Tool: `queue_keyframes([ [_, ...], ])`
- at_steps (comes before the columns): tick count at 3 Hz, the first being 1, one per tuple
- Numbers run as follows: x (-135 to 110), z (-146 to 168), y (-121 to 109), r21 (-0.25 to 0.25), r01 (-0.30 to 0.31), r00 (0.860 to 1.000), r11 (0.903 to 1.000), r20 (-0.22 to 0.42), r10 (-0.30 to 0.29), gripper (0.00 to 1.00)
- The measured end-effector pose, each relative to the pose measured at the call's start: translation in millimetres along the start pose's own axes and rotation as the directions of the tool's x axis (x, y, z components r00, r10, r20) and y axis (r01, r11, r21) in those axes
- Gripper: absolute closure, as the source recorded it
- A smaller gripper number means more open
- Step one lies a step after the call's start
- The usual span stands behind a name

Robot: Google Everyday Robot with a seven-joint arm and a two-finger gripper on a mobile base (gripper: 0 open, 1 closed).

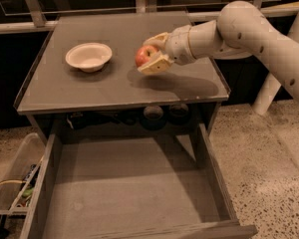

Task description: Pick apple from top drawer and place on counter

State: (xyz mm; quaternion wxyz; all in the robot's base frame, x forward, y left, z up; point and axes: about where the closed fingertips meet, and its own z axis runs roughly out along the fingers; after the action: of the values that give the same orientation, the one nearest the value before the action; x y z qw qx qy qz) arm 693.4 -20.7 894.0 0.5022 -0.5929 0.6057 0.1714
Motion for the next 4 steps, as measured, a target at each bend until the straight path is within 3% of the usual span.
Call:
queue_keyframes([
  [2,48,6,-25,0.073,-0.136,0.985,0.9881,-0.097,0.142,1.0],
  [3,49,6,-25,0.075,-0.141,0.984,0.9871,-0.099,0.148,0.83],
  [4,49,6,-25,0.075,-0.141,0.984,0.9871,-0.099,0.148,0.59],
])
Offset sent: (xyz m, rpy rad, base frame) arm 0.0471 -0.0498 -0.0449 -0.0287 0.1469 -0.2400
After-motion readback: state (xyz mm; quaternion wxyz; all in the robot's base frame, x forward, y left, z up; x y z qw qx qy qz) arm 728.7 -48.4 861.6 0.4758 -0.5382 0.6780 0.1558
